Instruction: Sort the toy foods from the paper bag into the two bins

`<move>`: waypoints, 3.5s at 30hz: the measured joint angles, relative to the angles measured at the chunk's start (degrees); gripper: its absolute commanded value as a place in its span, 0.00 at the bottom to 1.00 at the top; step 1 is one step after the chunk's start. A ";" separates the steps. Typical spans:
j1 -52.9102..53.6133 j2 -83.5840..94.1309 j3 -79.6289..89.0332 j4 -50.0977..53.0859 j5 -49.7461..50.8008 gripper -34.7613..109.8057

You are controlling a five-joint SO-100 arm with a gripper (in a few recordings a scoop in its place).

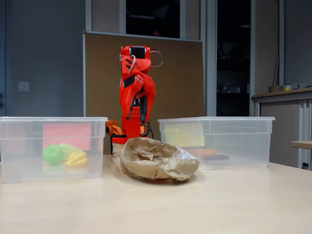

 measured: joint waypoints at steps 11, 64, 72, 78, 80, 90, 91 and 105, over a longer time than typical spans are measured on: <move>-5.36 -28.56 -21.88 -2.20 1.49 0.49; -13.27 -12.39 -33.22 34.37 21.71 0.45; -27.25 9.76 -21.36 37.18 39.64 0.44; -43.15 22.41 -9.58 37.44 60.82 0.44; -50.62 25.49 -5.62 37.35 70.49 0.43; -84.37 28.92 11.51 27.33 119.79 0.43; -86.57 29.09 13.18 25.75 121.46 0.43; -92.11 30.50 29.53 8.35 124.45 0.45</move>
